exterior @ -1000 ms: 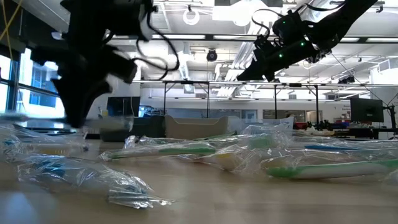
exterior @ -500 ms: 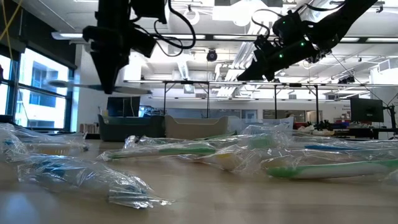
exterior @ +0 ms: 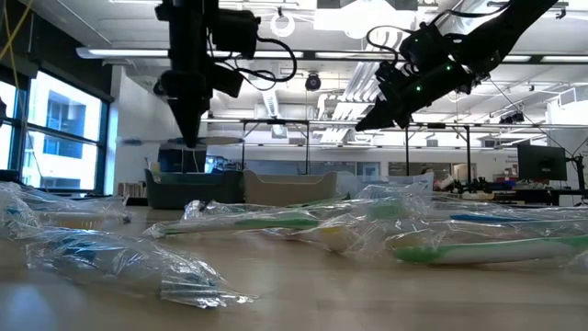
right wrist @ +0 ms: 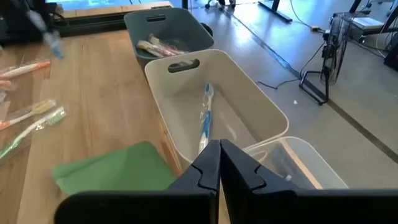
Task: Pick & Place Toothbrushes
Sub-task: Put the blue toothbrush into the gray bin
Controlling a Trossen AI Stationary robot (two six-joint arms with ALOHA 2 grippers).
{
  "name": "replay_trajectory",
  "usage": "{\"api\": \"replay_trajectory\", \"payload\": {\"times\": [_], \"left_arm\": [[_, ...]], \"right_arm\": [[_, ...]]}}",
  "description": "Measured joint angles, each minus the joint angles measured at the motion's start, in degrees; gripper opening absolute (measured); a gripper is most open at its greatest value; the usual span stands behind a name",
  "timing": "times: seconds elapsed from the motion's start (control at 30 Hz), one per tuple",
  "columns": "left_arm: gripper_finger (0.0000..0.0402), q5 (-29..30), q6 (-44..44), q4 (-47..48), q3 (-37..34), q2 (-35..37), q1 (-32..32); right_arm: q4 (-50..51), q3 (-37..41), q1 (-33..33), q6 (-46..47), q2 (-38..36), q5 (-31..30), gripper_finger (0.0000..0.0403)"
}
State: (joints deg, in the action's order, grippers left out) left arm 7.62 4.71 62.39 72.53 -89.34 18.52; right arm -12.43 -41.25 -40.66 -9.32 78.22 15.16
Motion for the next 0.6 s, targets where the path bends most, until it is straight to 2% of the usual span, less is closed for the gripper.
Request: {"api": "replay_trajectory", "payload": {"times": [0.4, 0.5, 0.6], "left_arm": [[0.0026, -0.03, 12.53, -5.17, 0.00, 0.00, 11.22], [0.0026, -1.78, 14.60, -14.97, 0.00, 0.00, 13.80], [0.0026, -8.91, 15.28, -28.20, 0.00, 0.00, 15.96]], "right_arm": [[0.17, 0.00, 0.02, 1.30, 0.00, 0.00, 0.0003], [0.19, 0.00, 0.03, 2.92, 0.00, 0.00, 0.0003], [0.20, 0.00, 0.16, 3.56, 0.00, 0.02, 0.0003]]}}
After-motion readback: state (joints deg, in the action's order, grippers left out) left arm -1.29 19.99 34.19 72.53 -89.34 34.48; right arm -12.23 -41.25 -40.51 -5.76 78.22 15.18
